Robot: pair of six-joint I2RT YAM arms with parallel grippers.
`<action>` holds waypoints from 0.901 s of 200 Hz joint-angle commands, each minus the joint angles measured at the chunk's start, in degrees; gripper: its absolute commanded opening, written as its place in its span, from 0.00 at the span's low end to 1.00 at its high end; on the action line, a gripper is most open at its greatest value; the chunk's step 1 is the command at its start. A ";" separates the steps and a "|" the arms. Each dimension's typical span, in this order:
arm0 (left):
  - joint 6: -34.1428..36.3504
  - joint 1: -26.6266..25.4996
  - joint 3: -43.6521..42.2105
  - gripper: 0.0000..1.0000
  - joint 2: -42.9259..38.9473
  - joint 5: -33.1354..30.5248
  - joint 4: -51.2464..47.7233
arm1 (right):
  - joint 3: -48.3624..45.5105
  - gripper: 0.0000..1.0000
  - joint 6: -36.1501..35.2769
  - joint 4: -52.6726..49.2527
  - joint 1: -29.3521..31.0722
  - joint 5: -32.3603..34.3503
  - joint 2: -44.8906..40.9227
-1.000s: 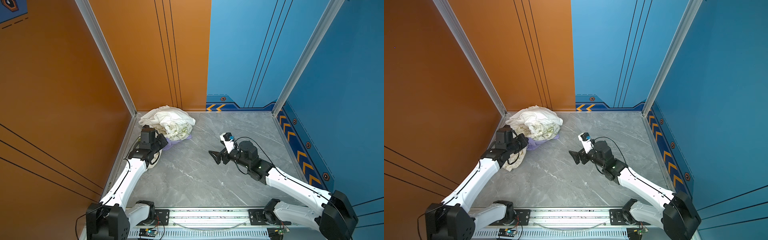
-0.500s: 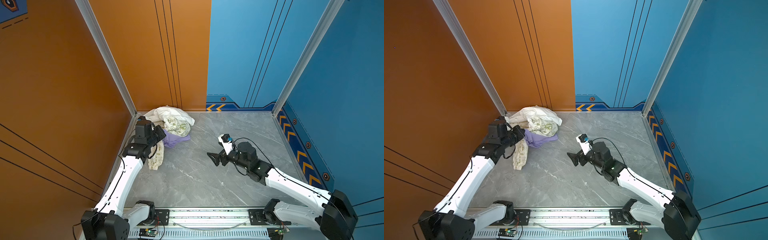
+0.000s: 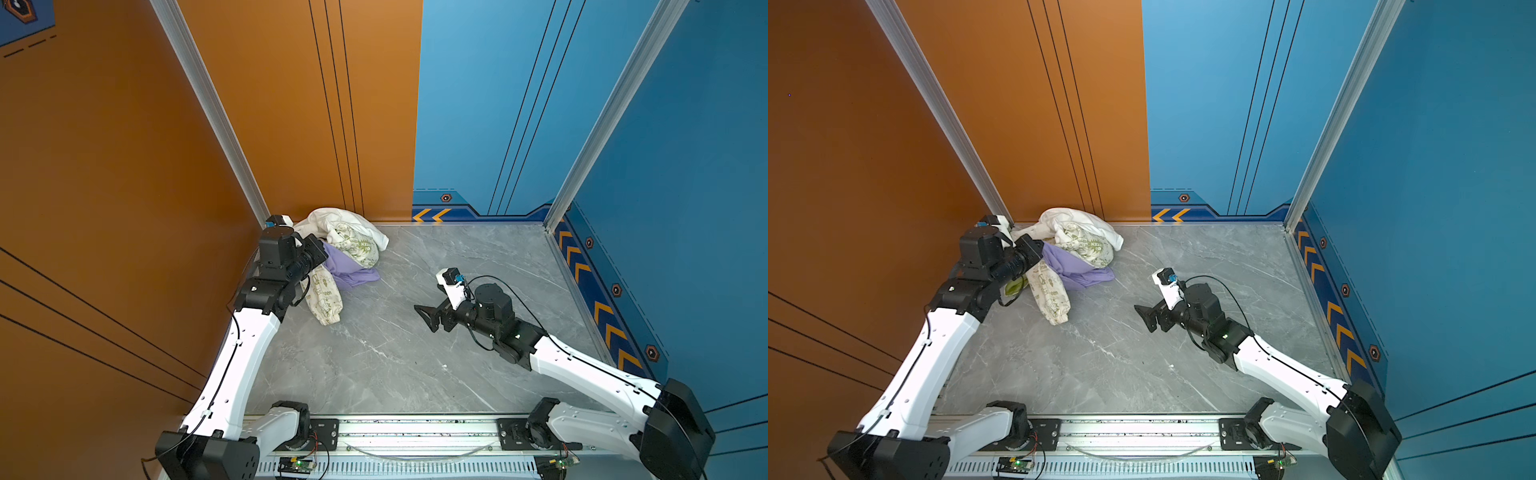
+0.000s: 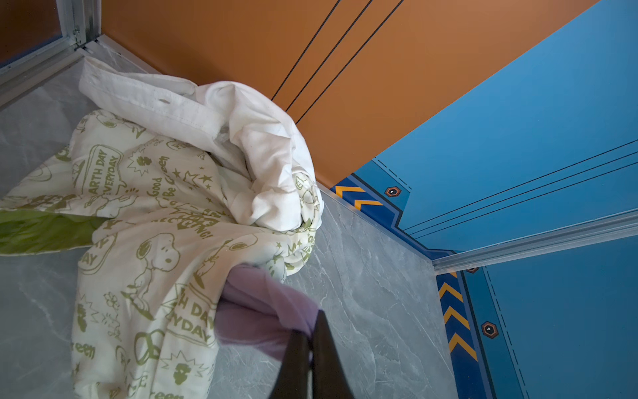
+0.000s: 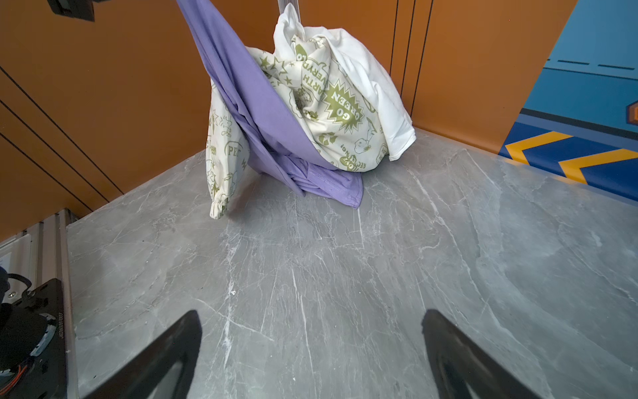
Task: Pick out a specific cloth from the pile
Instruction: 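Grasp the purple T-shirt with the left gripper and lift it up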
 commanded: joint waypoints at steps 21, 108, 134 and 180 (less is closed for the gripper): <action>1.94 0.32 6.65 0.00 0.44 1.73 5.57 | -0.53 1.00 -1.07 0.22 0.15 0.32 0.65; 2.56 -0.81 18.00 0.00 3.61 5.76 5.94 | 0.17 1.00 -1.03 0.80 0.17 0.70 1.98; 4.14 -2.86 19.90 0.00 3.83 7.22 5.94 | 0.35 1.00 -0.95 1.03 0.09 1.11 2.10; 10.41 -9.24 19.40 0.00 3.63 10.20 5.93 | 0.55 1.00 -0.82 1.41 0.08 2.46 2.07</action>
